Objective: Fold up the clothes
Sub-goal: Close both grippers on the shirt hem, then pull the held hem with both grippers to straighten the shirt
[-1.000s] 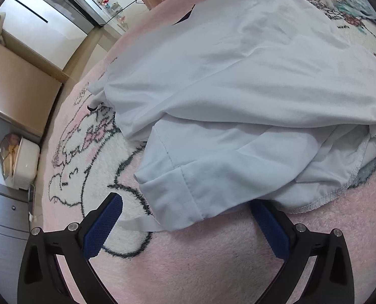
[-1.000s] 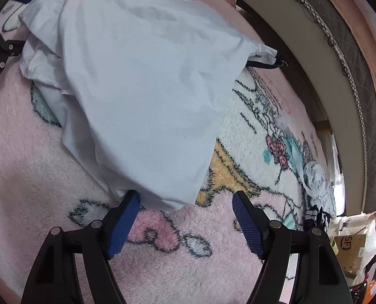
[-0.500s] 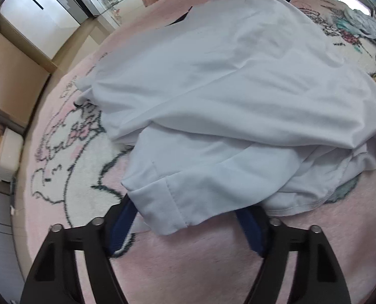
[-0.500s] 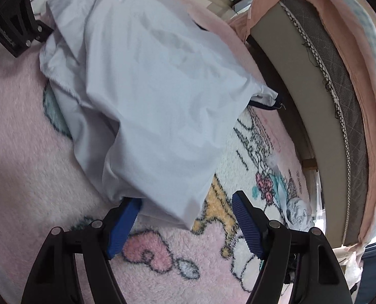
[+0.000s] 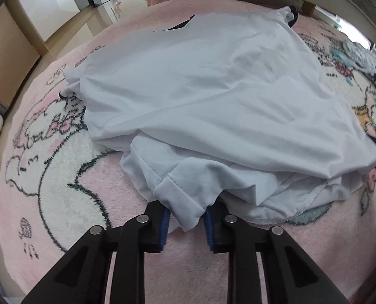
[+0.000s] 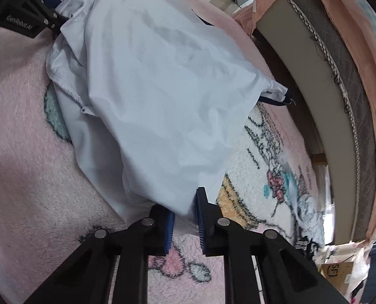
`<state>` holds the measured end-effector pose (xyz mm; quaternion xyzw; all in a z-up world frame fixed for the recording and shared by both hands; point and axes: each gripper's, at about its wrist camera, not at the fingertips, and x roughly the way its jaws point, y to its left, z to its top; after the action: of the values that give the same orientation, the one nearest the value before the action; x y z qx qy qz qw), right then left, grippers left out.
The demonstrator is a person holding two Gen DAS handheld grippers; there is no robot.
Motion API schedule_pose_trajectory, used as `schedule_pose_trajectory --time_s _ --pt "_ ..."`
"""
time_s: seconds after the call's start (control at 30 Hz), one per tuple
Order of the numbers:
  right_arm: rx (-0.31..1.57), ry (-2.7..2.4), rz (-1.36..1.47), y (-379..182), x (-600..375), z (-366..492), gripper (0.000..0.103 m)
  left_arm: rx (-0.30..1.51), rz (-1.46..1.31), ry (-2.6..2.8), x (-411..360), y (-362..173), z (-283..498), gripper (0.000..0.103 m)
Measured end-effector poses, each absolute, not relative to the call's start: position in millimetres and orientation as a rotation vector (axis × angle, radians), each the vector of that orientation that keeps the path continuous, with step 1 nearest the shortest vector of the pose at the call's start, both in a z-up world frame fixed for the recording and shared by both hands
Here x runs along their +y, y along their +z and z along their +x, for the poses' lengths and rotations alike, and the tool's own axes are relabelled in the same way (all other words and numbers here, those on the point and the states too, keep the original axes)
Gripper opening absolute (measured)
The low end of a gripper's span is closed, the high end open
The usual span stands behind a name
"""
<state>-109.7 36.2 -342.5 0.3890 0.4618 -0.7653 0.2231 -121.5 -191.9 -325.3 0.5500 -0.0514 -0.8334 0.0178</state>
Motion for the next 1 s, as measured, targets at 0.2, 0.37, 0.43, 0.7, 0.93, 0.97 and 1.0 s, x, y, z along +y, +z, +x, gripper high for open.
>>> schedule_pose_trajectory --time_s 0.2,0.37,0.43,0.7,0.93,0.97,1.0 --pt "1.069 -2.142 1.131 -328.1 39.0 -116.7 0.005 0.160 1.709 -2.656 -209.1 -315.1 -122.7 0.013" --pt "0.689 -2.128 1.311 -313.7 51.2 -139.8 0.004 0.341 1.711 -2.700 -217.0 -303.6 -121.0 0.013" --pt "0.501 -2.102 1.383 -308.5 61.8 -148.9 0.004 0.386 1.724 -2.711 -216.6 -299.3 -120.0 0.013" --pt "0.051 -2.057 1.496 -293.0 93.9 -169.1 0.004 0.470 1.733 -2.713 -221.8 -287.5 -112.6 0.013" --pt "-0.141 -2.063 1.487 -278.1 116.4 -183.2 0.004 0.637 1.672 -2.718 -244.4 -271.0 -105.5 0.013" --pt "-0.163 -2.060 1.479 -275.5 118.8 -185.1 0.004 0.694 1.666 -2.722 -248.7 -268.8 -106.2 0.013" --pt "-0.185 -2.057 1.472 -273.0 121.2 -187.1 0.004 0.739 1.657 -2.722 -252.4 -266.4 -107.3 0.013"
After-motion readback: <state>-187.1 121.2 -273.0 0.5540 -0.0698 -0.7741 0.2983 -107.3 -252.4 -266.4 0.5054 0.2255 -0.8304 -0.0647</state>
